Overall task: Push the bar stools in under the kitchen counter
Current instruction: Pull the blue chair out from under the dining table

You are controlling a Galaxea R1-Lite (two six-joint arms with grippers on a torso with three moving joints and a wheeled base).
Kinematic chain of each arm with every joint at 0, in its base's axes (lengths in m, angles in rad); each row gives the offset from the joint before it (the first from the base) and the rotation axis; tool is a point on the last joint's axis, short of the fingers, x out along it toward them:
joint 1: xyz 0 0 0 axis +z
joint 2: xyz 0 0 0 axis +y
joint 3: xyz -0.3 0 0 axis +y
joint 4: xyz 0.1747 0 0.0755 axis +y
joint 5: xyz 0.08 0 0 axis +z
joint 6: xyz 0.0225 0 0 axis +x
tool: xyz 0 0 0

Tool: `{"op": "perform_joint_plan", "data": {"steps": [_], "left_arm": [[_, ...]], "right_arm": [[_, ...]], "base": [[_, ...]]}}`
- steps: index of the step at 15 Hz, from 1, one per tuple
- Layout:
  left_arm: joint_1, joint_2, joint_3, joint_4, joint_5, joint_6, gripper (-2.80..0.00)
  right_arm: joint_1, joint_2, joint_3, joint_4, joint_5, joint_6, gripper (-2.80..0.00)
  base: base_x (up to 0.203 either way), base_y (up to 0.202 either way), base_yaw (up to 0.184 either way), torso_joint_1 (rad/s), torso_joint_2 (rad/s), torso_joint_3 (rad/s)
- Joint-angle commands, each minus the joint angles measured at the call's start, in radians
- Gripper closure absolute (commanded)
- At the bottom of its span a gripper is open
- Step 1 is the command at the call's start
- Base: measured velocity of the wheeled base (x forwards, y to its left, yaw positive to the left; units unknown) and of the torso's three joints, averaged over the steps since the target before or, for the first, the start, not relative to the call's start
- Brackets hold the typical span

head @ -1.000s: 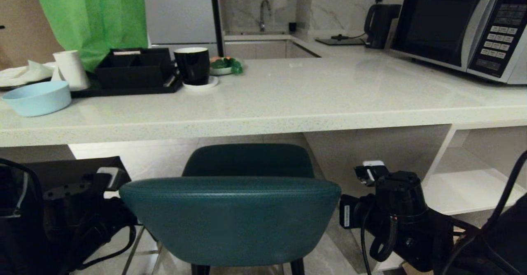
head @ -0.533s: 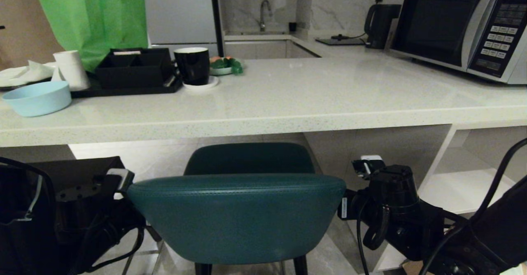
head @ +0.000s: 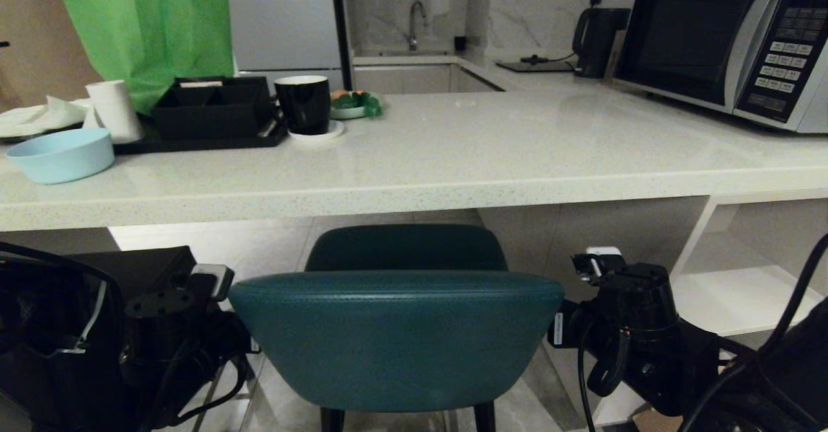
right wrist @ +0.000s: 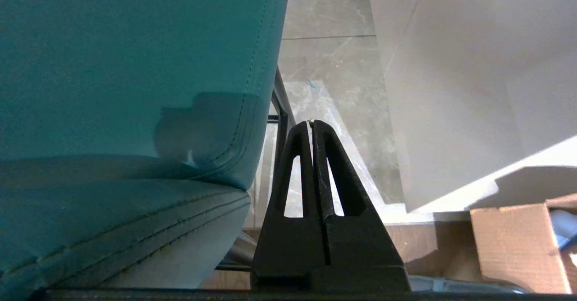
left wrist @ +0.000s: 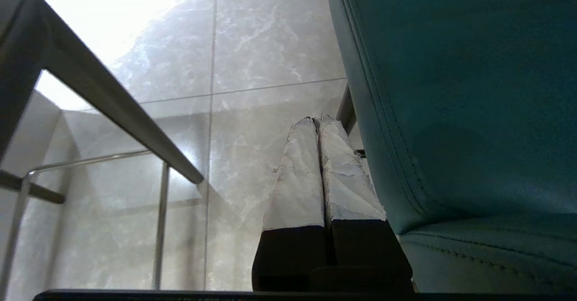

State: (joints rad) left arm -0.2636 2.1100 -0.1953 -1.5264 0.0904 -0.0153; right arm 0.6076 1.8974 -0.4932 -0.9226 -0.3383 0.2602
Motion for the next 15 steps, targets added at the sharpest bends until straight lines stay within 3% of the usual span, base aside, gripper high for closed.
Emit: {"op": "perform_joint_plan", "data": {"steps": [1,6,11,15], "left_arm": [[-0.019,0.011,0.004,-0.004,-0.005,0.003,0.0],[-0.019,0.003,0.027,-0.004,0.009,0.002,0.0],[0.0,0.0,0.045,-0.004,0.01,0.0,0.0],[0.005,-0.005,0.062,-0.004,0.006,-0.002,0.0]], "right_arm": [[0.001,-0.011,0.007,-0.001,0.007,-0.001,0.0],[0.01,-0.012,0.004,-0.002,0.006,-0.001,0.0],[0.0,-0.027,0.044,-0.001,0.005,-0.005,0.0],[-0.022,-0.049,0.083,-0.004,0.007,-0.003,0.0]], "base": [[0.0,0.0,0.0,0.0,0.0,0.0],[0.0,0.0,0.0,0.0,0.0,0.0],[-0.154,0.0,-0.001,0.001,0.01,0.0],[-0.017,0.0,0.0,-0.001,0.0,0.001]]}}
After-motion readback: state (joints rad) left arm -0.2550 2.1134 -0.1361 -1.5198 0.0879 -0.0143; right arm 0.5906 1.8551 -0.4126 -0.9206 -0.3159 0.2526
